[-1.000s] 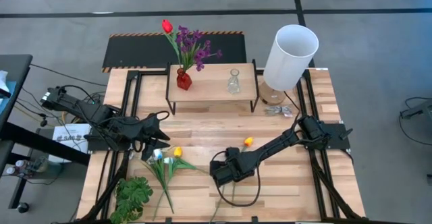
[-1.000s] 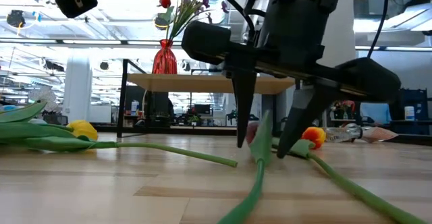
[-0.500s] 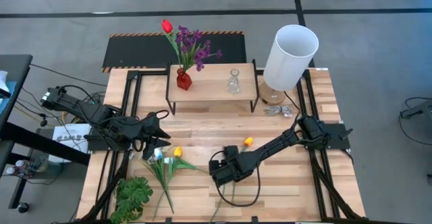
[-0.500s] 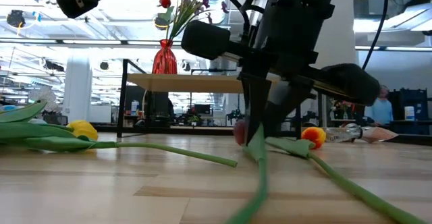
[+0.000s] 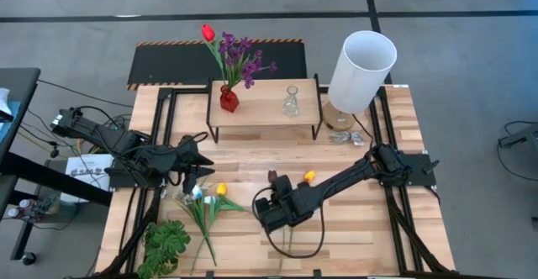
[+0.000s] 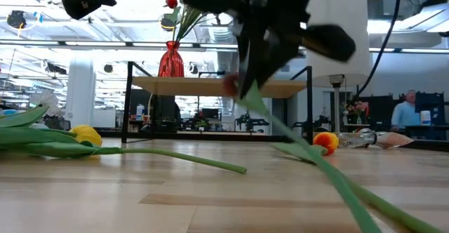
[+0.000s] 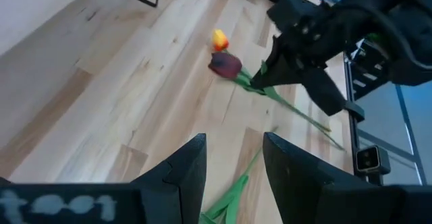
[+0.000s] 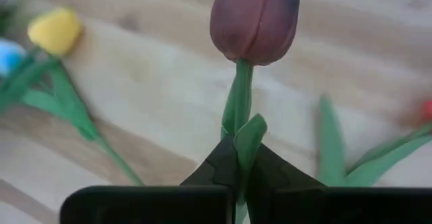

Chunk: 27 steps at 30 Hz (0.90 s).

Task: Pick and place flowers into a vace then onto a shelf
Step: Put the dark red flower into the red vase on the shelf

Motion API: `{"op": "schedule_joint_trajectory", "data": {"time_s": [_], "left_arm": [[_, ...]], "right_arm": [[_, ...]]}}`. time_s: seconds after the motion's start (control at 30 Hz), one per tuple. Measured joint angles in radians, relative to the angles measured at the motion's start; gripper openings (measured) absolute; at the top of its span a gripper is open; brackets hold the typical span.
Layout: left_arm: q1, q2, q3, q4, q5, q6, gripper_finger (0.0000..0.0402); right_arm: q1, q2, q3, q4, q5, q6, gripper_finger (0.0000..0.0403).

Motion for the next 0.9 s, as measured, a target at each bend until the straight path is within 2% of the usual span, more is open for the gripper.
{"op": "schedule_joint_trajectory", "data": {"time_s": [0.2,0.47,0.7,0.9], "left_arm": [[0.003,0.0,0.0,0.004,-0.012,-0.026,0.0135],[0.005,0.0,0.0,0.072,-0.011,0.006,0.0135],[0.006,0.002,0.0,0.181,-0.011,0.061,0.0135],[0.006,0.05,0.0,0.329,-0.004,0.122,0.0135]], "right_arm": [[0.019,0.0,0.135,-0.171,0.152,-0.032,0.0001],[0.079,0.0,0.341,-0.342,0.421,-0.057,0.0001],[0.125,-0.002,0.484,-0.326,0.609,-0.196,0.0],[0.13,-0.002,0.573,-0.219,0.695,-0.411,0.0]]}}
